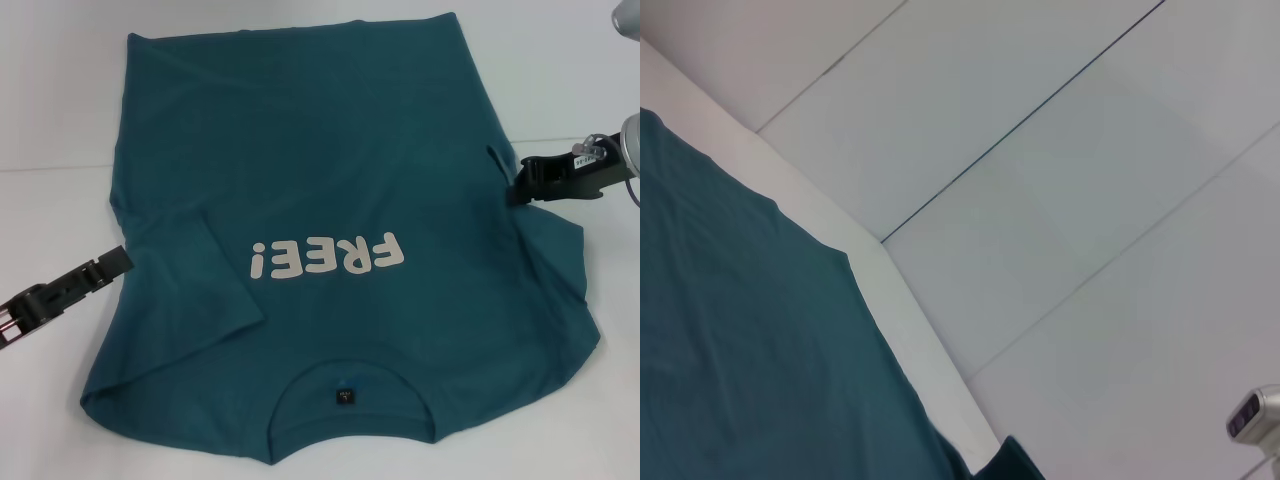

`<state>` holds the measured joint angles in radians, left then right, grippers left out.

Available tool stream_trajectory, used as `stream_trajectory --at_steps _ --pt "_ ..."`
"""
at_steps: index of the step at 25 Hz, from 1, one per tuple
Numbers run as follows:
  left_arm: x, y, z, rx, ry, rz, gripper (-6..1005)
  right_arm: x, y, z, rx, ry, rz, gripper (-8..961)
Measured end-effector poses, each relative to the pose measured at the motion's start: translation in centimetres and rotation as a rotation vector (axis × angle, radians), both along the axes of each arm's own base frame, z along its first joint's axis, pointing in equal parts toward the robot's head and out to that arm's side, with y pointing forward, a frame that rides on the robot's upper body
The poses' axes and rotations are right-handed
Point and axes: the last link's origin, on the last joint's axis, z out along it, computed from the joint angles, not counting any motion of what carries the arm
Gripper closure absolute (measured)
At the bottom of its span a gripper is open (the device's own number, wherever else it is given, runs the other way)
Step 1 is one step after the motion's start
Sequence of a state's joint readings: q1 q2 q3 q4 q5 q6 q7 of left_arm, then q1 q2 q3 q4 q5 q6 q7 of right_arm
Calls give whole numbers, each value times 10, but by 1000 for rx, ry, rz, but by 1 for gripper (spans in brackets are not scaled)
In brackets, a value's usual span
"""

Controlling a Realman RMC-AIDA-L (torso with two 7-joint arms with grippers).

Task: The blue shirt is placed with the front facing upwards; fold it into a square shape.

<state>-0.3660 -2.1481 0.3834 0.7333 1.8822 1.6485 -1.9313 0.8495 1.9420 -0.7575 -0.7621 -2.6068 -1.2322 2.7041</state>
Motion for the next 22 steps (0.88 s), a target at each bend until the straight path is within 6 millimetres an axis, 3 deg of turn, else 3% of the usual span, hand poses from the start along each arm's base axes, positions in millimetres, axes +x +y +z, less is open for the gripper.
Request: stream_trajectory --at_steps 10,22 --pt "-1 -1 0 6 -7 9 90 15 8 -8 77 5 -57 941" --pt "-3 -1 1 12 -8 17 92 13 19 -3 168 20 -79 941"
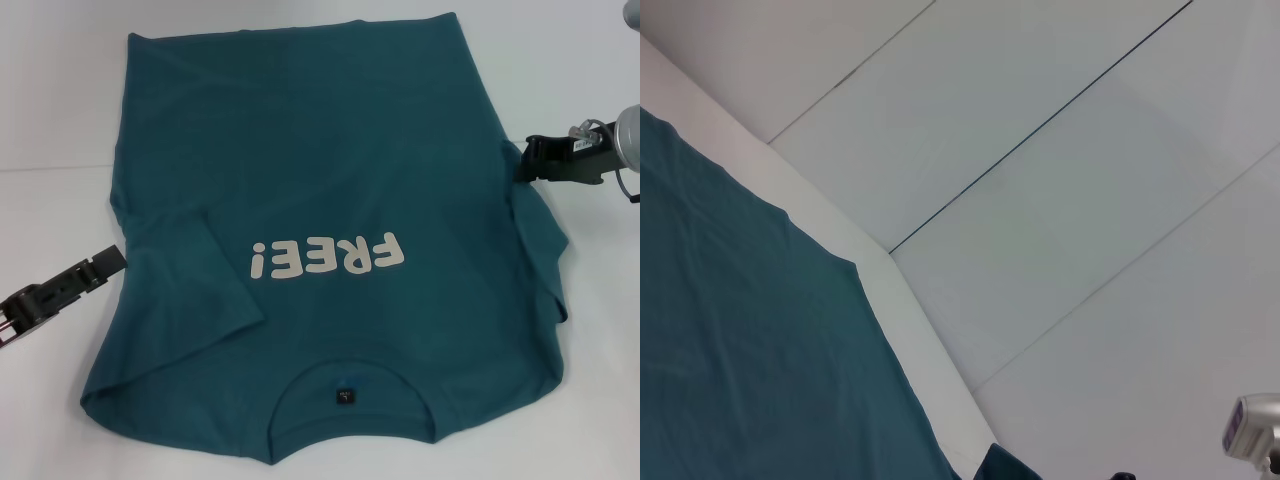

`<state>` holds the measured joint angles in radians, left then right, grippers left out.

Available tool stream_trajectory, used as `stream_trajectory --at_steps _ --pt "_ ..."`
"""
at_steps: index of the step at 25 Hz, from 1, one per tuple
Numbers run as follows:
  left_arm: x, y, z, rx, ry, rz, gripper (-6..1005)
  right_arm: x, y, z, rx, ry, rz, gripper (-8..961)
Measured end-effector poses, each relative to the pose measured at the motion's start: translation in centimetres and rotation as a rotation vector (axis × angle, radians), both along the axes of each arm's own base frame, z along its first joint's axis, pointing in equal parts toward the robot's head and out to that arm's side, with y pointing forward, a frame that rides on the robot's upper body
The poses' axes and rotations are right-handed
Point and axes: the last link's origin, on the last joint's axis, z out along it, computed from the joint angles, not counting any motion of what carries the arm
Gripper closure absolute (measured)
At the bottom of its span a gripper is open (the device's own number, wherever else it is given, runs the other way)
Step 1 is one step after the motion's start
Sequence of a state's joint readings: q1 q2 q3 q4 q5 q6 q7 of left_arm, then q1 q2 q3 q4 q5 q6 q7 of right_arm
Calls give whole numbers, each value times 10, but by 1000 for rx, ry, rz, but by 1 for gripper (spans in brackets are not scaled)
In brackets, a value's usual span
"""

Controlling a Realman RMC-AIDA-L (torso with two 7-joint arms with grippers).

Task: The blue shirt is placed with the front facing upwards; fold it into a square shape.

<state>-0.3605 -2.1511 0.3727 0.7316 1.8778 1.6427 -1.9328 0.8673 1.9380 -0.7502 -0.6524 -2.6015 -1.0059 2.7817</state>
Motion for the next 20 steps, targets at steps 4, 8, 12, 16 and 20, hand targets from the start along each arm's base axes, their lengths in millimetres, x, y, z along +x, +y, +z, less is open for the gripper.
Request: stream_trajectory --at_steps 4,8,12,16,20 --pt "0 0 -1 -2 -3 0 92 -1 2 3 19 12 -4 940" --pt "1 0 -1 -2 -7 1 93 -2 2 1 21 32 -2 940" --pt "1 0 -2 -1 -8 1 93 -3 1 -6 13 39 -1 940" --pt "0 0 -1 5 -8 6 94 -4 0 -10 8 39 1 939" --pt "-2 -1 1 18 -10 14 94 -4 0 -10 14 60 16 939"
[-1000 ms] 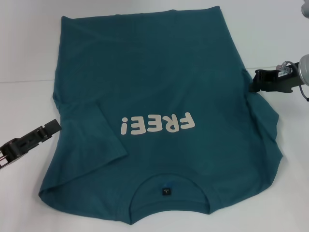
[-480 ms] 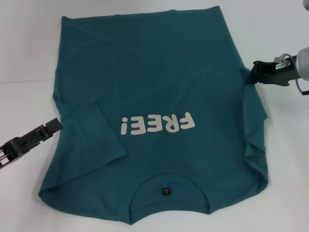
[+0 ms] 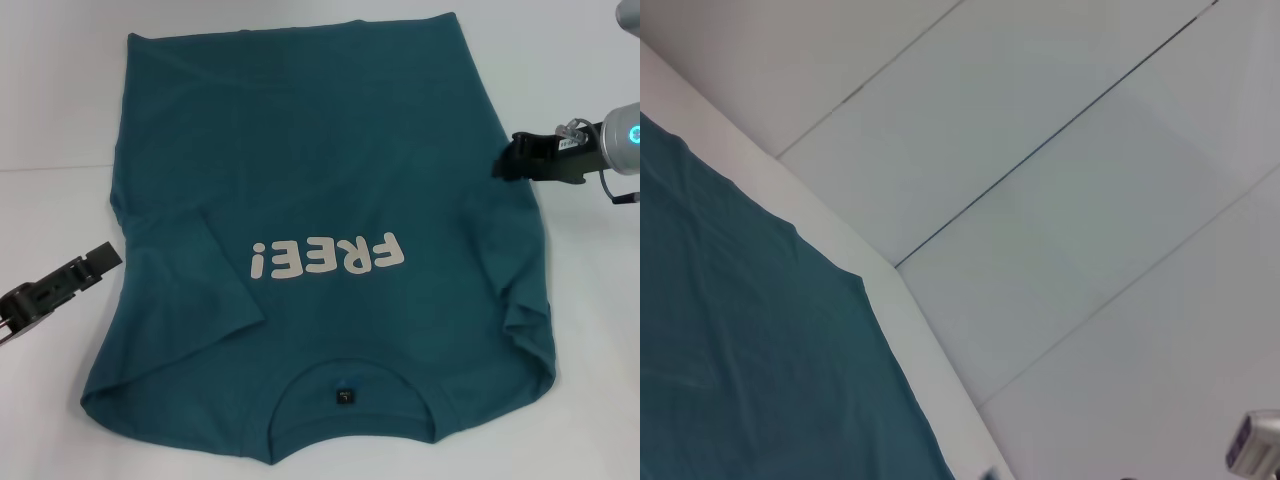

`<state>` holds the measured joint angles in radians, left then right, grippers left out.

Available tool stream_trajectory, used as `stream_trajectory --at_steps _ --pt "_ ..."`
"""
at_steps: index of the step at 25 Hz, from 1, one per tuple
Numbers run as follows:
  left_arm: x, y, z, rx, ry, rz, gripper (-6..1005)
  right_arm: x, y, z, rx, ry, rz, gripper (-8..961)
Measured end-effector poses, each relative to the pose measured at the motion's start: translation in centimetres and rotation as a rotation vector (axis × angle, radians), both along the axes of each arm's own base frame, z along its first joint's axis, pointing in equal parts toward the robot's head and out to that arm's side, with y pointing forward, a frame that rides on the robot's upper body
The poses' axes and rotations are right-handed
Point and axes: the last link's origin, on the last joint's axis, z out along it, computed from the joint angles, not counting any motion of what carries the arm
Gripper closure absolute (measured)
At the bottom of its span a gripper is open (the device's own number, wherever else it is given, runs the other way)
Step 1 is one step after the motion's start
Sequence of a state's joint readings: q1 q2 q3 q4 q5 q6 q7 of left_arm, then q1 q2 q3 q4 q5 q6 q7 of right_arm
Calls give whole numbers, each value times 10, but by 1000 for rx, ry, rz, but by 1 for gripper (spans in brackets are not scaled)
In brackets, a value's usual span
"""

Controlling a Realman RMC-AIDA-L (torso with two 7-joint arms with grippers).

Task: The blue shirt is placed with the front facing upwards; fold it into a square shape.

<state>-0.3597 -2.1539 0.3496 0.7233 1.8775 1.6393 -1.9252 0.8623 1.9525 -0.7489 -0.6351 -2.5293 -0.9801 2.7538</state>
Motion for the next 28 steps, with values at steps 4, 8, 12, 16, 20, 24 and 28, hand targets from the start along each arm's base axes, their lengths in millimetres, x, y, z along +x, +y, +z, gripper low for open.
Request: stream_trajectory --at_steps 4,8,12,16,20,24,28 --pt "-1 -1 0 3 0 5 95 -7 -1 0 31 95 80 817" --pt "-2 -2 1 4 -1 6 96 -10 -2 -1 22 135 113 664" --pt "-2 -2 1 4 0 5 96 -5 -5 3 -6 107 109 486" --pt "-2 -2 2 3 -4 8 97 2 -9 12 -36 81 117 307" --pt "-2 -2 4 12 -15 7 97 6 -15 24 -65 66 140 197" --pt "-3 -2 6 8 -23 15 98 4 -24 29 -95 45 207 171" --pt "-3 -3 8 -11 -43 28 99 1 -35 36 -73 109 294 174"
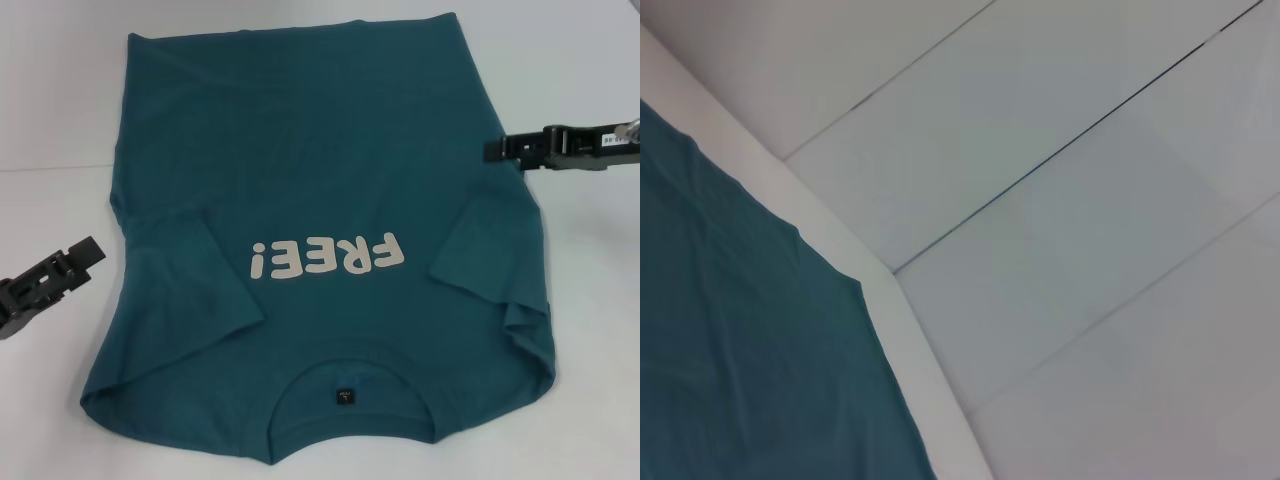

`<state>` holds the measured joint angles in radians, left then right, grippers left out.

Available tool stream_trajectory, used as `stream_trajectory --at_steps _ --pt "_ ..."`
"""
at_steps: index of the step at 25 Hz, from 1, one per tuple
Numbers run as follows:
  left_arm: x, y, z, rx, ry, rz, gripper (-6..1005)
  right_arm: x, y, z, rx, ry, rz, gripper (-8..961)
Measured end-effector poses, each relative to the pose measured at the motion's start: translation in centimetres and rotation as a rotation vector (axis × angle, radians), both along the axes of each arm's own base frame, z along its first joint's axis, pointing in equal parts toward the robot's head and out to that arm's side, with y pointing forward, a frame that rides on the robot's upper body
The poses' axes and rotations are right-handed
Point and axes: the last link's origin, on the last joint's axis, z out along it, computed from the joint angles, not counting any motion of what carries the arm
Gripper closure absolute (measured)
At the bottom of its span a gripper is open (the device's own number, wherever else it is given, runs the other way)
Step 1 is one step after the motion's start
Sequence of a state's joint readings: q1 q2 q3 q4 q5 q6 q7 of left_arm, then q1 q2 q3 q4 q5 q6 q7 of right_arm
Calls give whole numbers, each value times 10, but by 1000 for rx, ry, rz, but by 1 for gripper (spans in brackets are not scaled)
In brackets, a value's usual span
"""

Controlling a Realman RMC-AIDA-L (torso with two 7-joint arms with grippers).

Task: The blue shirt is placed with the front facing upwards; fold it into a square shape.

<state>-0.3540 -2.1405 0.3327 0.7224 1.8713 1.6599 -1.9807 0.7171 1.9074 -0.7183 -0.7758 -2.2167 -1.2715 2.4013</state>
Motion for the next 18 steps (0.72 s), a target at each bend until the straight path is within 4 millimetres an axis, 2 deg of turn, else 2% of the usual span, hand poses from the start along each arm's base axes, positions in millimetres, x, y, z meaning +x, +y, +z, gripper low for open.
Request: stream_trajectory --at_steps 6,11,14,18 --pt "0 -4 5 -98 -68 42 99 4 -37 12 -10 222 119 177" --pt "-4 -9 6 -187 -110 110 100 22 -76 22 -13 381 135 177" --pt "-8 -15 7 -225 -122 143 101 31 -90 25 11 436 114 177" --pt "-19 -24 10 -262 -115 216 101 38 -94 27 2 457 56 178"
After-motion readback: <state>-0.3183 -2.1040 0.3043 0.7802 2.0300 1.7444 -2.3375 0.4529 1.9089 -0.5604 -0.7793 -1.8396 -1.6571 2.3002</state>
